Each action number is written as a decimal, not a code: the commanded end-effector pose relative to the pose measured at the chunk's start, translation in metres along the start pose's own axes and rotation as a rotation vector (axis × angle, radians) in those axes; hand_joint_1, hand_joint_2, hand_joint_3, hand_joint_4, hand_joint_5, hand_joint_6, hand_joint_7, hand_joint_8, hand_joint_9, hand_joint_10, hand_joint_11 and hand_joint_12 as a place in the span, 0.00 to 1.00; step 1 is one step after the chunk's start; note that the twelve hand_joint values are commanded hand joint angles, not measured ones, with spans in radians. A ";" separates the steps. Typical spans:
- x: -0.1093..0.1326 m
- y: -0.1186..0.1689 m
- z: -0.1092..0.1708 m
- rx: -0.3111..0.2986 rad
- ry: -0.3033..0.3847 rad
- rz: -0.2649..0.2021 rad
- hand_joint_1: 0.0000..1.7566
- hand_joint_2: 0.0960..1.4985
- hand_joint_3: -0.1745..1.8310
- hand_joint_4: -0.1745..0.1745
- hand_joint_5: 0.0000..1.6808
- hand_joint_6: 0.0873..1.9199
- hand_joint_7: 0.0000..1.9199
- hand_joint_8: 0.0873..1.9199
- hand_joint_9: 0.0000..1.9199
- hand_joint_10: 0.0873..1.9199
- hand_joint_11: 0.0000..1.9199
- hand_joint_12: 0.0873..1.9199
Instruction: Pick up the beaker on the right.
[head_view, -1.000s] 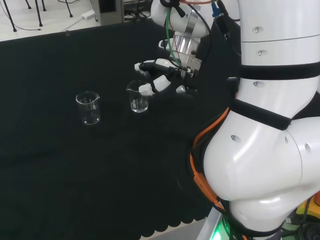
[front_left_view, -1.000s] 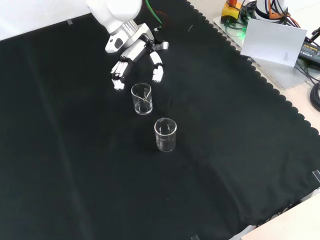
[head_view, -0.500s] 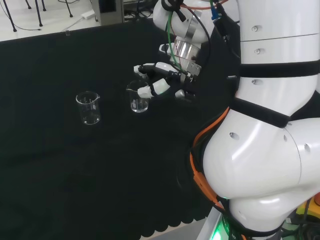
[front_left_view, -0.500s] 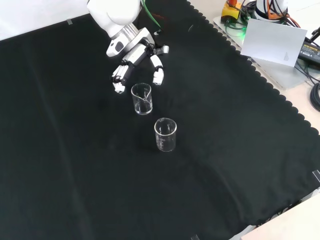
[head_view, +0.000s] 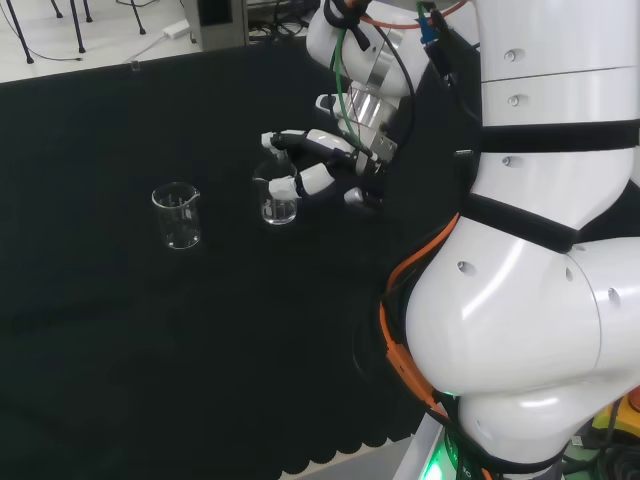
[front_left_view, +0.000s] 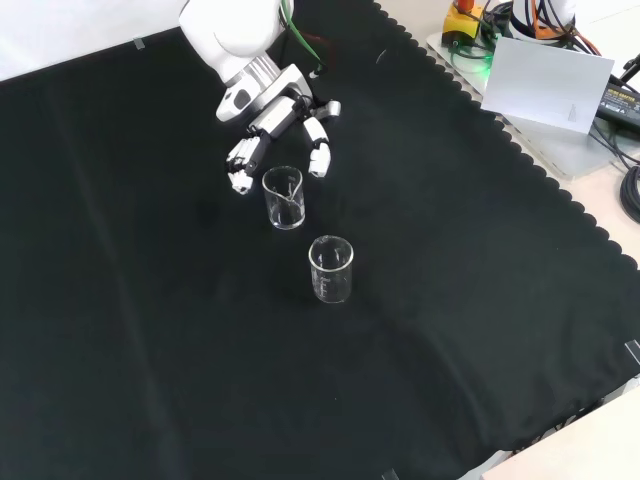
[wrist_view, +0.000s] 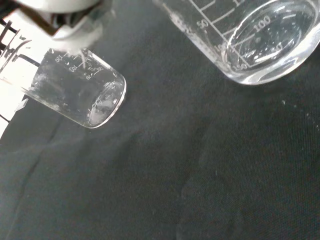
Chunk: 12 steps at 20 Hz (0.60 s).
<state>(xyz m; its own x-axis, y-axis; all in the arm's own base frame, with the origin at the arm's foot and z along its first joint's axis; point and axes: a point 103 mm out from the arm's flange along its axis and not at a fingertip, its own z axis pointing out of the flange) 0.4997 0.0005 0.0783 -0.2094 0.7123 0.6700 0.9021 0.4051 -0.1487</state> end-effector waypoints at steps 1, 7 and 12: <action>-0.006 0.003 0.006 -0.014 0.016 0.003 0.48 0.27 0.39 0.50 0.15 0.00 0.08 0.23 0.13 0.29 0.00 0.53; -0.014 0.005 0.008 -0.037 0.038 0.020 0.49 0.27 0.39 0.49 0.18 0.00 0.09 0.23 0.14 0.29 0.00 0.53; -0.010 0.008 0.018 -0.046 0.064 0.039 0.51 0.27 0.39 0.49 0.20 0.00 0.10 0.23 0.15 0.29 0.00 0.54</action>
<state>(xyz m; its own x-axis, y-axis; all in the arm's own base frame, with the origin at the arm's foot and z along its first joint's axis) 0.5039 -0.0037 0.0591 -0.1658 0.6926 0.7020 0.9213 0.3626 -0.1402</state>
